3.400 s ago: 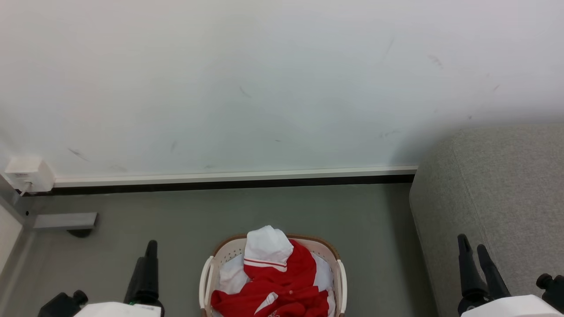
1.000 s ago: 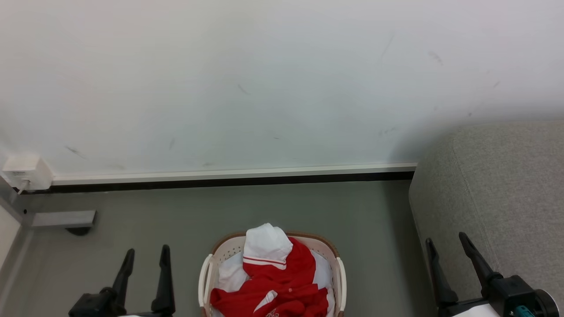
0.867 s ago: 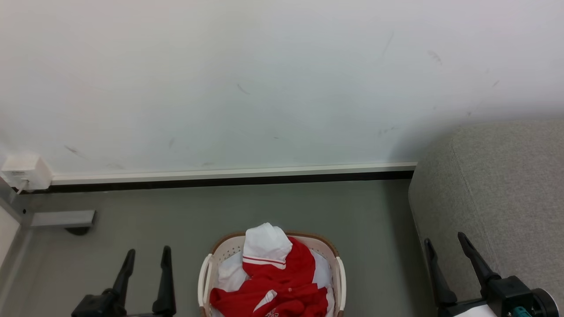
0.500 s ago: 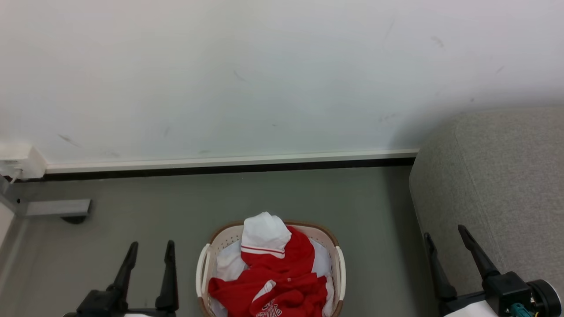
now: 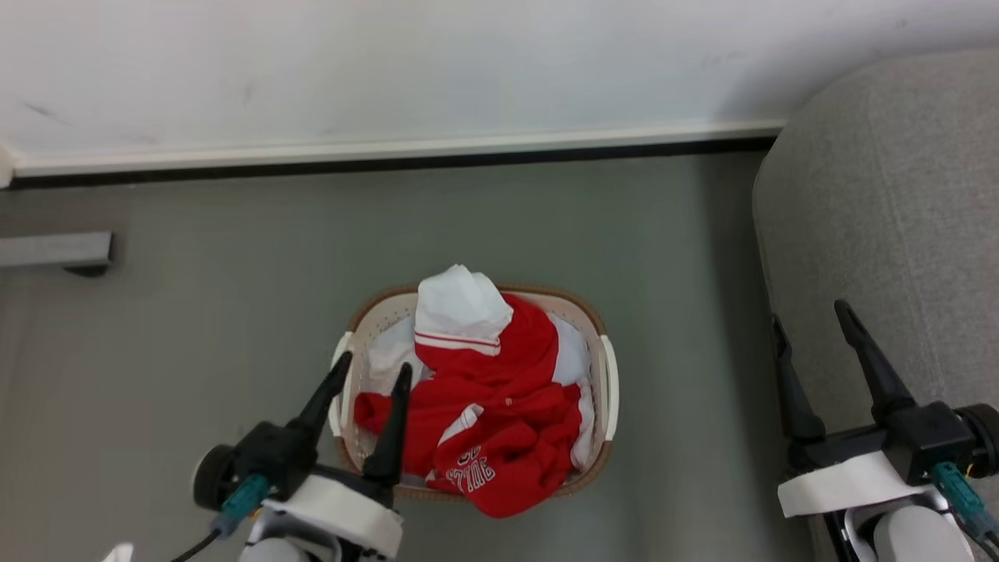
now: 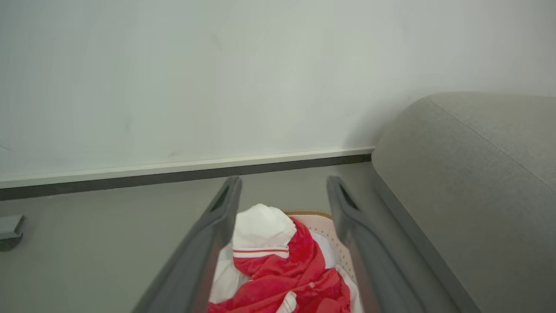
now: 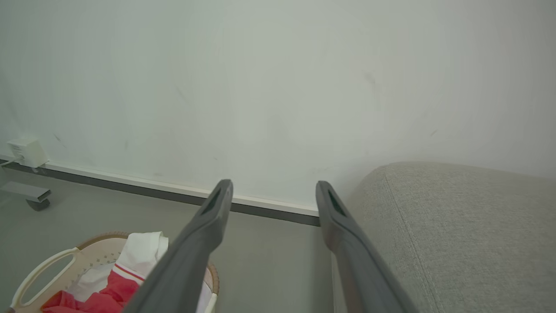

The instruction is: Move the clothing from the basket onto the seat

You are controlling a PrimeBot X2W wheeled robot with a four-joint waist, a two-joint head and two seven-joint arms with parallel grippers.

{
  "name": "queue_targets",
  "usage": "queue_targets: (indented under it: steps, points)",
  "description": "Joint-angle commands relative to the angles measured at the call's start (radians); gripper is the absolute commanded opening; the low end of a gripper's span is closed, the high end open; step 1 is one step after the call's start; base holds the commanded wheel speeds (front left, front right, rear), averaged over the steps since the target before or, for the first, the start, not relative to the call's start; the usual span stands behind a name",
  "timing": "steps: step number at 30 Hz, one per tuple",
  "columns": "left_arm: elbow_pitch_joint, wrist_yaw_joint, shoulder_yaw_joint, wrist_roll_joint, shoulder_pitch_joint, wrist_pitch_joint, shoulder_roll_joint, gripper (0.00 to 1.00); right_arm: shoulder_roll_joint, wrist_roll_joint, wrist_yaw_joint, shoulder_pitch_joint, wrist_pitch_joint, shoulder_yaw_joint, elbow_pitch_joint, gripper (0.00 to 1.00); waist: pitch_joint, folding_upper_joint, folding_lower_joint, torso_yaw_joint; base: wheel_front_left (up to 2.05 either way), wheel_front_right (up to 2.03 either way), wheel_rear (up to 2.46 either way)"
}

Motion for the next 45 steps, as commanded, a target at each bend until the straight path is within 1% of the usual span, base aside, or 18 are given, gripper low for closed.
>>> queue_targets:
  steps: [1,6,10,14,21,24,25,30,35,42,43,44,45]
  points:
    - [0.025,-0.003,-0.045,-0.023,-0.039,0.0,0.023,1.0,-0.004,-0.002,-0.002,-0.028,-0.003,-0.003,-0.009,1.0,0.102,0.0,-0.0001,-0.013,0.0,0.0,0.0]
    - [0.149,-0.001,-0.258,-0.111,-0.166,0.002,0.111,1.0,-0.004,0.003,-0.002,-0.081,-0.003,-0.002,-0.031,1.0,0.204,0.0,-0.0001,-0.033,0.0,0.0,0.0]
    - [0.215,-0.001,-0.429,-0.196,-0.284,0.045,0.175,1.0,-0.004,0.015,-0.002,-0.116,-0.003,0.002,-0.052,1.0,0.276,0.0,-0.0001,-0.051,0.0,0.0,0.0]
    - [0.244,-0.002,-0.557,-0.263,-0.392,0.089,0.237,1.0,-0.004,0.037,-0.002,-0.141,-0.003,0.006,-0.07,1.0,0.337,0.0,-0.0001,-0.071,0.0,0.0,0.0]
    - [0.264,-0.002,-0.746,-0.347,-0.53,0.153,0.319,1.0,-0.004,0.065,-0.002,-0.173,-0.003,0.014,-0.09,1.0,0.416,0.0,-0.0001,-0.105,0.0,0.0,0.0]
    - [0.257,-0.002,-0.808,-0.383,-0.573,0.175,0.346,1.0,-0.003,0.076,-0.002,-0.183,-0.003,0.01,-0.094,1.0,0.437,0.0,-0.0001,-0.114,0.0,0.0,0.0]
    - [0.257,-0.002,-0.808,-0.383,-0.573,0.175,0.346,1.0,-0.003,0.076,-0.002,-0.183,-0.003,0.01,-0.094,1.0,0.437,0.0,-0.0001,-0.114,0.0,0.0,0.0]
    - [0.263,-0.002,-0.884,-0.432,-0.623,0.212,0.379,1.0,-0.004,0.092,-0.002,-0.195,-0.003,0.011,-0.1,1.0,0.461,0.0,-0.0001,-0.125,0.0,0.0,0.0]
    - [0.272,-0.002,-0.931,-0.469,-0.66,0.227,0.404,1.0,-0.004,0.103,-0.002,-0.197,-0.003,0.011,-0.102,1.0,0.478,0.0,-0.0001,-0.131,0.0,0.0,0.0]
    - [0.311,-0.002,-0.979,-0.507,-0.689,0.253,0.421,1.0,-0.004,0.105,-0.002,-0.211,-0.003,0.013,-0.105,1.0,0.5,0.0,-0.0001,-0.143,0.0,0.0,0.0]
    - [0.32,-0.002,-0.983,-0.509,-0.694,0.254,0.422,0.96,-0.004,0.106,-0.002,-0.212,-0.003,0.012,-0.106,1.0,0.503,0.0,-0.0001,-0.146,0.0,0.0,0.0]
    - [0.332,-0.002,-0.987,-0.511,-0.7,0.252,0.422,0.61,-0.004,0.107,-0.002,-0.213,-0.003,0.011,-0.107,1.0,0.505,0.0,-0.0001,-0.148,0.0,0.0,0.0]
    - [0.341,-0.002,-0.993,-0.516,-0.702,0.252,0.418,0.3,-0.004,0.109,-0.002,-0.214,-0.003,0.009,-0.107,1.0,0.506,0.0,-0.0001,-0.15,0.0,0.0,0.0]
